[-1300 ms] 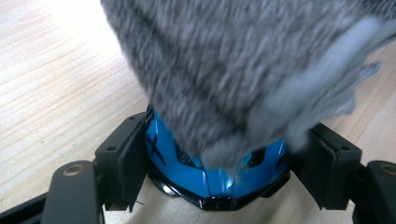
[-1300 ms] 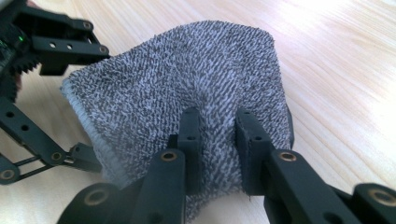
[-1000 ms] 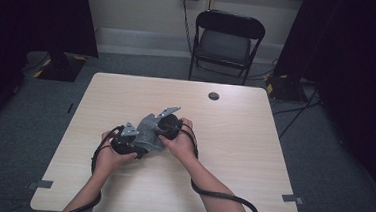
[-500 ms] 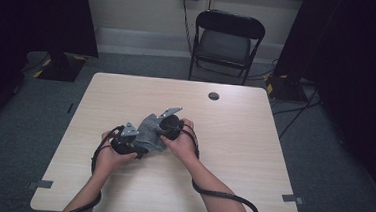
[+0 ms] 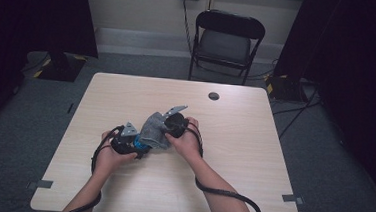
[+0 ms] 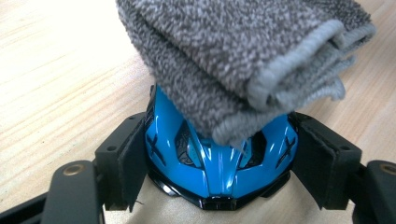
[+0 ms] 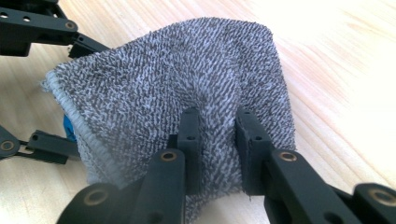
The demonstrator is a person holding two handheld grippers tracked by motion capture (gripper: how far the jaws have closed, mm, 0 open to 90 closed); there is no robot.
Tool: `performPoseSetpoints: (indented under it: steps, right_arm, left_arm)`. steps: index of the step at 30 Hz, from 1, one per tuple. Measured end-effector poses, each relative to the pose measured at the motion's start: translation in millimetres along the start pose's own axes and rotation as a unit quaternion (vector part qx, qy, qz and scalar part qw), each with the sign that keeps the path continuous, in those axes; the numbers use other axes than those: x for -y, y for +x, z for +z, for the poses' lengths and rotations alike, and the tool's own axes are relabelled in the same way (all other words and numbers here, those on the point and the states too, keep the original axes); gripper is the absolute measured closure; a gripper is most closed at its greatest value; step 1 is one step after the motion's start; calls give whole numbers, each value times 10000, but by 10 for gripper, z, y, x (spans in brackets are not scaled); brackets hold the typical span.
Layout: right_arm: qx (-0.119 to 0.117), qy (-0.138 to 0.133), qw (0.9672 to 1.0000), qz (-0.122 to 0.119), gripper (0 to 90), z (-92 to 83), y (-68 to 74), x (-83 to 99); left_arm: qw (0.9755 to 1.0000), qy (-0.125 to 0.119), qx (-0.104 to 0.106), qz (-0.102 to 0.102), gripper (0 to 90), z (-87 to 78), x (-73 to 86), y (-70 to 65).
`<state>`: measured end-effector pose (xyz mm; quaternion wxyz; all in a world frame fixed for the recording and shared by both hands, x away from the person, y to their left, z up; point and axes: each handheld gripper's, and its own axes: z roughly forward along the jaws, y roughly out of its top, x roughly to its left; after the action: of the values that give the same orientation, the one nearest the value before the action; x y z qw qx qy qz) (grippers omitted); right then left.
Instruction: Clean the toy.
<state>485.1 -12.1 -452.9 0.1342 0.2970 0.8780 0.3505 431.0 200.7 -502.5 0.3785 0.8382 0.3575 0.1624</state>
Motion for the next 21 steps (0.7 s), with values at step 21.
performPoseSetpoints:
  steps: [21]
  right_arm:
    - [195,4,9997,127,747,-60,-171,38]
  left_arm:
    - [10000,-2,0,-2,255,0,0,-1]
